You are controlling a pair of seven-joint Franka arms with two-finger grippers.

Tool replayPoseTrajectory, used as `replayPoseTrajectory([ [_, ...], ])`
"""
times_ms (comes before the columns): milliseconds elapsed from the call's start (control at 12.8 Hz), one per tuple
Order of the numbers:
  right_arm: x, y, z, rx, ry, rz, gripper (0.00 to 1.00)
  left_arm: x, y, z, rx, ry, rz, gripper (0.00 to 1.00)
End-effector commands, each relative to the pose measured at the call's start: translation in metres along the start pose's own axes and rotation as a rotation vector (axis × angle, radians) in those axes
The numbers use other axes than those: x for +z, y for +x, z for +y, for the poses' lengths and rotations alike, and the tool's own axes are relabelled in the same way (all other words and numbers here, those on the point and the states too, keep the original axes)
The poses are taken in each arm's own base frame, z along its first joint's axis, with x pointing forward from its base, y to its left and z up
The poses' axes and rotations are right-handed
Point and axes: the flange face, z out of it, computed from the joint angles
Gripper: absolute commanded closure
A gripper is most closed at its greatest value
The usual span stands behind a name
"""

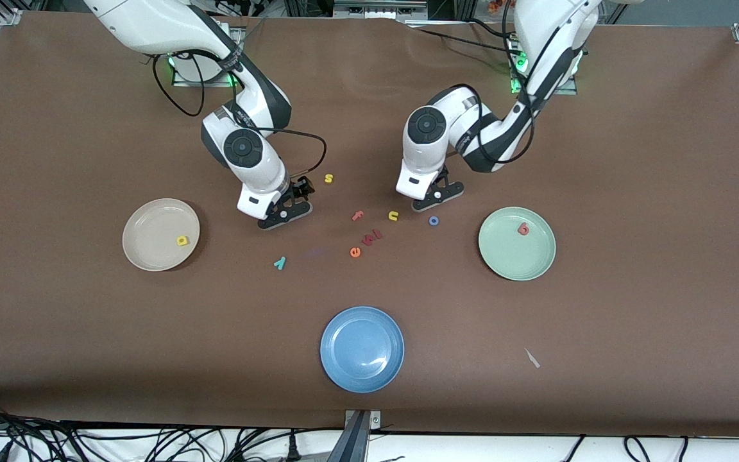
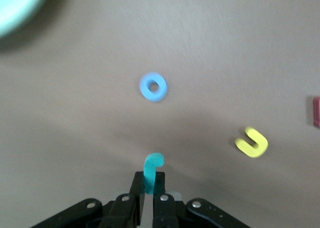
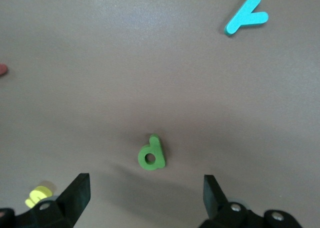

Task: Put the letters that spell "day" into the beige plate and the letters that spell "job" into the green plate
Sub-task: 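Release the teal letter in the green plate while the right gripper grasps d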

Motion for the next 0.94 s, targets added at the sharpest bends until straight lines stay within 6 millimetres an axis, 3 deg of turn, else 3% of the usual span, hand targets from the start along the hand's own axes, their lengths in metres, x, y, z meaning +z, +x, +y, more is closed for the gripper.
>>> replayPoseTrajectory([
  [0, 0.005, 0.0, 0.006, -0.007, -0.024, 0.022, 0.0, -0.023, 0.025, -0.026, 0.074, 0.046, 0.028, 1.0],
  [156, 0.014, 0.002, 0.004, -0.013, -0.01, 0.037, 0.01, -0.028, 0.043, -0.041, 0.131, 0.066, 0.02, 1.0],
  [468, 0.022, 0.002, 0.001, -0.025, -0.004, 0.045, 0.05, -0.019, 0.101, -0.084, 0.222, 0.065, -0.019, 1.0],
  [702, 0.029, 0.002, 0.004, -0.03, -0.012, 0.039, 0.16, 0.001, 0.15, -0.125, 0.249, 0.05, -0.062, 1.0],
  [858, 0.031, 0.001, 0.0, -0.036, -0.011, 0.036, 0.21, 0.023, 0.167, -0.134, 0.257, 0.036, -0.093, 1.0],
])
